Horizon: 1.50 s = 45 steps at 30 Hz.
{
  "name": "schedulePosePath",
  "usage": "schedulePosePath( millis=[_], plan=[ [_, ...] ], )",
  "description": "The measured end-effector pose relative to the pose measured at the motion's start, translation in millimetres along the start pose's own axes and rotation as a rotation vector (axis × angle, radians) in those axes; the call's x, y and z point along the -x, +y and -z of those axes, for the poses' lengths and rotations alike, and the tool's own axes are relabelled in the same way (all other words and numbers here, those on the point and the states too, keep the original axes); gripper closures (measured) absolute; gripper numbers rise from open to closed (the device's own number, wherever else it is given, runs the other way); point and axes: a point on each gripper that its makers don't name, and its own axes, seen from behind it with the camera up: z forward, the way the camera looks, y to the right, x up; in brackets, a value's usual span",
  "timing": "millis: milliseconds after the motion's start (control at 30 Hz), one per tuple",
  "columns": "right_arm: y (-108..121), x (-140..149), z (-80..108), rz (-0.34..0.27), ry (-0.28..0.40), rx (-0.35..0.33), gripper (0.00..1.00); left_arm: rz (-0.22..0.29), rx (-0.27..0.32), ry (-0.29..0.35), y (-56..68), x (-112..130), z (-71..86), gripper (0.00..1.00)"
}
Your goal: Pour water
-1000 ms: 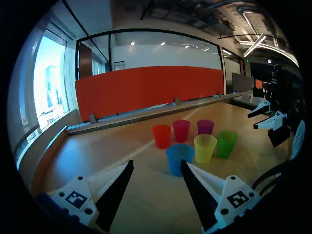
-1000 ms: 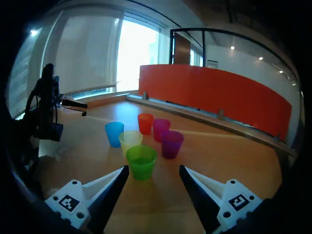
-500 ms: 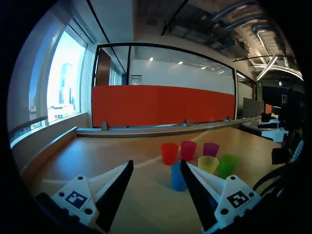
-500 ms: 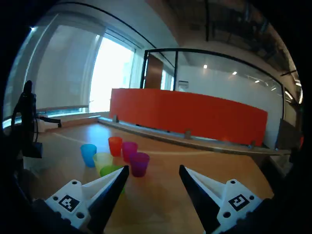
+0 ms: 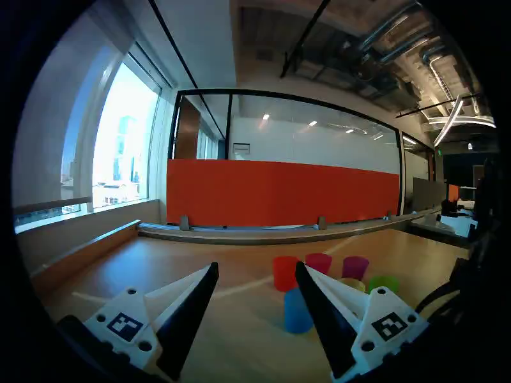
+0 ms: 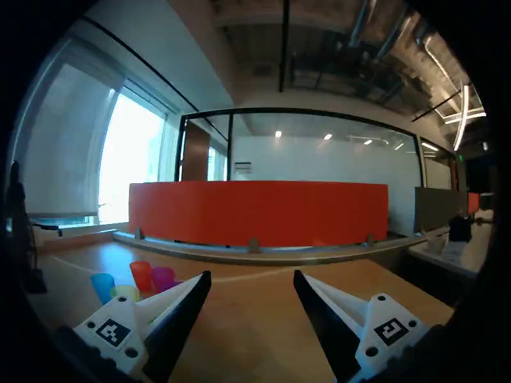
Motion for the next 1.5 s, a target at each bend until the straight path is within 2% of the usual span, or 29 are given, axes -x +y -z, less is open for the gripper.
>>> schedulePosePath(
  millis=[267,467,767,1067,1367,1500],
  plan=[
    [28,4,5.6,-0.043,0.037,0.085,0.00,-0.016,-0.045,0.019,0.9,5,-5.0,0.11],
    [32,14,6.5,-0.056,0.027,0.093,0.01,-0.038,-0.086,0.028,1.3,11,-7.4,0.11],
    [40,23,7.7,-0.061,0.009,0.128,0.01,-0.003,-0.123,0.049,-5.0,18,-10.2,0.11],
    [47,22,10.8,-0.082,0.007,0.151,0.01,-0.008,-0.122,0.049,-12.6,34,-14.8,0.11],
    [50,22,12.6,-0.076,-0.001,0.165,0.01,-0.032,-0.124,0.036,-15.3,47,-19.5,0.11],
    [49,23,12.7,-0.072,-0.005,0.167,0.00,-0.024,-0.127,0.033,-17.9,51,-20.6,0.11]
  ],
)
